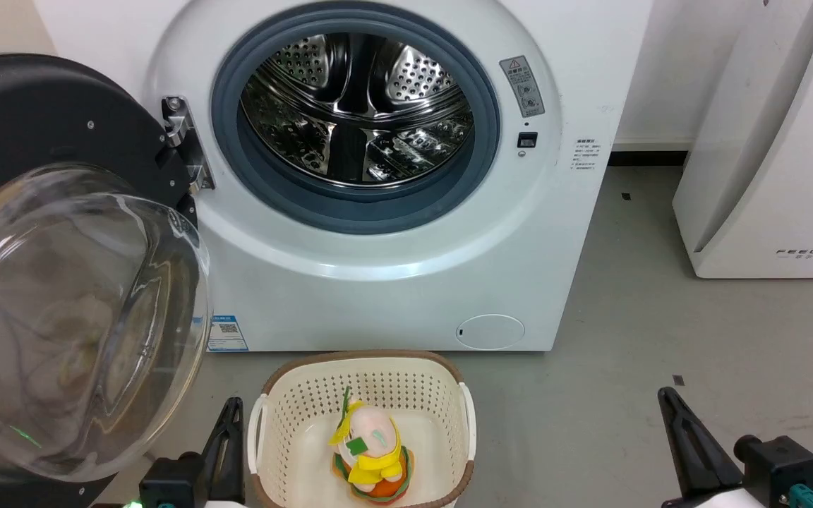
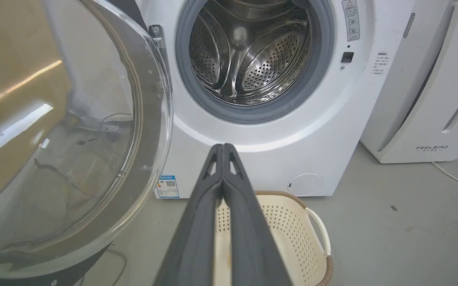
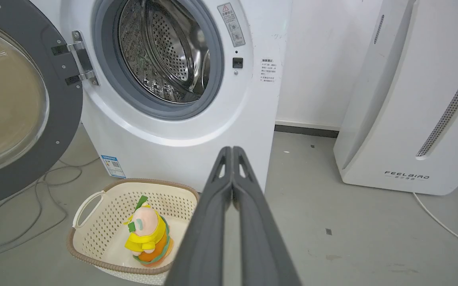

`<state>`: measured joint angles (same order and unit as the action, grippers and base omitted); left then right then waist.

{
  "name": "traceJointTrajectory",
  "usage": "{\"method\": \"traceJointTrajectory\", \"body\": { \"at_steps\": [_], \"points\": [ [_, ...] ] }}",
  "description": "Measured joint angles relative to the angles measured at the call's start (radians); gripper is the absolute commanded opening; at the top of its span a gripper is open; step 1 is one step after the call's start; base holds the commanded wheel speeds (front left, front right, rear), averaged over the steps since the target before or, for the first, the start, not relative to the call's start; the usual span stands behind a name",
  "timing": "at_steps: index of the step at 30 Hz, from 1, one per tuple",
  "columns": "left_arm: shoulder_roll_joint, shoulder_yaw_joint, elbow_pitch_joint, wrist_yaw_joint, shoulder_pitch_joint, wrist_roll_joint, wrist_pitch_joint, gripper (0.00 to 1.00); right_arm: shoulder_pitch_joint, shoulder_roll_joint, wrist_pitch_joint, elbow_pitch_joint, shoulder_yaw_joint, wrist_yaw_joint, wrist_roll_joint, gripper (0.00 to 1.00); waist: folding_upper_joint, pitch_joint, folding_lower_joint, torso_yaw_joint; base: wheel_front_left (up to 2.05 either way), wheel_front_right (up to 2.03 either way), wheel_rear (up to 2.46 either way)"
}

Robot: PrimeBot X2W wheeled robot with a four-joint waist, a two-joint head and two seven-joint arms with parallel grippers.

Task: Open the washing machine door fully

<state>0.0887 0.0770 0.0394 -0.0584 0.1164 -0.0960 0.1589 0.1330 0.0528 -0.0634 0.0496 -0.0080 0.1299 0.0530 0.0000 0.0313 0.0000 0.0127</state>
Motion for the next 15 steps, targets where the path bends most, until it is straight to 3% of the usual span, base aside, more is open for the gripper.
{"method": "traceJointTrajectory", "body": {
  "at_steps": [15],
  "points": [
    [-0.007, -0.016, -0.005, 0.01, -0.018, 0.017, -0.028, 0.0, -0.026, 0.0, 0.011, -0.008, 0.002, 0.0, -0.017, 0.0, 0.0, -0.006, 0.0, -0.002, 0.0, 0.0, 0.0]
  ]
}}
